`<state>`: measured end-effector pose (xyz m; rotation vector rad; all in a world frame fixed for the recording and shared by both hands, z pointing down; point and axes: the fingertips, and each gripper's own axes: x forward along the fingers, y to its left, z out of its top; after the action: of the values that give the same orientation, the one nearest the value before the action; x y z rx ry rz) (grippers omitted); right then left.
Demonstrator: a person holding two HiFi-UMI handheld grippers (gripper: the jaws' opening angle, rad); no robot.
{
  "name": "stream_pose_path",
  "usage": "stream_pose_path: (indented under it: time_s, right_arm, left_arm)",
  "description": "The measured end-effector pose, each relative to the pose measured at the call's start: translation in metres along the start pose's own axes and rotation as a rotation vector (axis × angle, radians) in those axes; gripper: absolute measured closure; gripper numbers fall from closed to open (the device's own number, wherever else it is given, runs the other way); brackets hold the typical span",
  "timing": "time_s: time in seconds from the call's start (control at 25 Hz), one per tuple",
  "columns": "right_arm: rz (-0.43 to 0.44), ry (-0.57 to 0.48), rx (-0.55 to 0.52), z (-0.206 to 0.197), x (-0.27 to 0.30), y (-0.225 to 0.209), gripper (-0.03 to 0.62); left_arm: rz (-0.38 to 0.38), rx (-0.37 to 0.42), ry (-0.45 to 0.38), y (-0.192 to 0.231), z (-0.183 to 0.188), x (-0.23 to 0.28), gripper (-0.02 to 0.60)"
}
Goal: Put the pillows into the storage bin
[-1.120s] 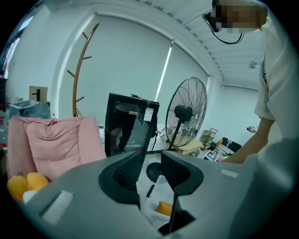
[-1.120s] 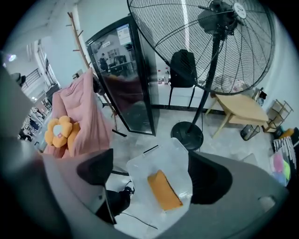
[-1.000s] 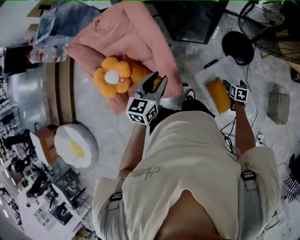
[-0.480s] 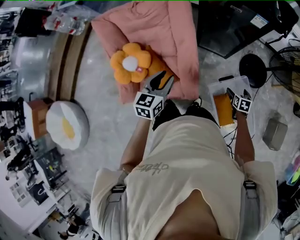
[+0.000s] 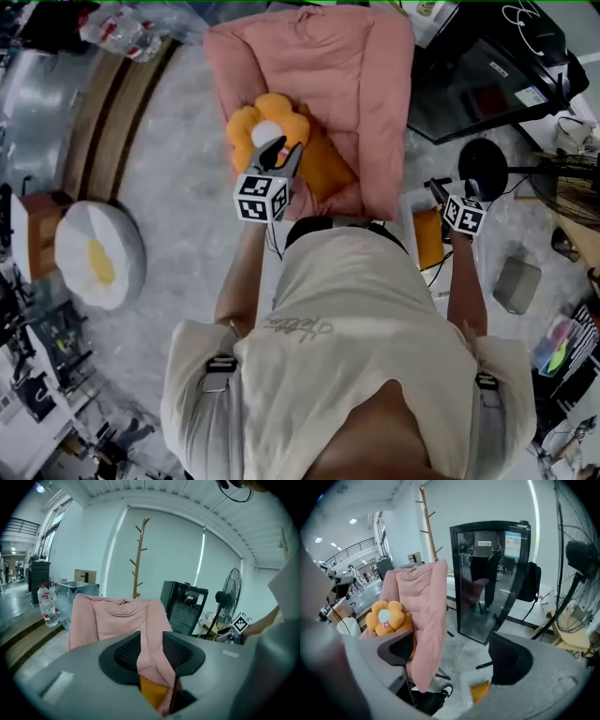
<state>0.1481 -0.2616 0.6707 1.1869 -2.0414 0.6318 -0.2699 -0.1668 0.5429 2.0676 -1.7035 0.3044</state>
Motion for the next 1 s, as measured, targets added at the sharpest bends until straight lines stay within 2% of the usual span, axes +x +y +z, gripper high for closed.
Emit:
stream_pose_path:
  time_s: [0.16,0.4,0.56,0.8,1.0]
  right_arm:
    - [0.060,-0.041,-0.064,0.037,0.009,0.062,0.094]
    - [0.135,-0.044,-0.146,0.062,0.025,0.145,0.094]
    - [0.182,-0.021,-0.114,0.069,0.041,0.193,0.093]
    - [0.156,0.054,-0.150,0.054,0.040,0.205,0.094]
    - [0.122,0.097,-0.110,0.042,0.034,0.200,0.094]
  left_arm:
    - [0.053,-0.022,0.038,0.067,-0.016,-0.001,0.420]
    - [0.117,-0.038,0.153,0.154,-0.062,0.010,0.405]
    - [0.179,-0.075,0.198,0.223,-0.091,0.018,0.391]
    - [0.226,-0.097,0.304,0.273,-0.136,0.039,0.353]
    - [0.240,-0.147,0.341,0.297,-0.161,0.054,0.330]
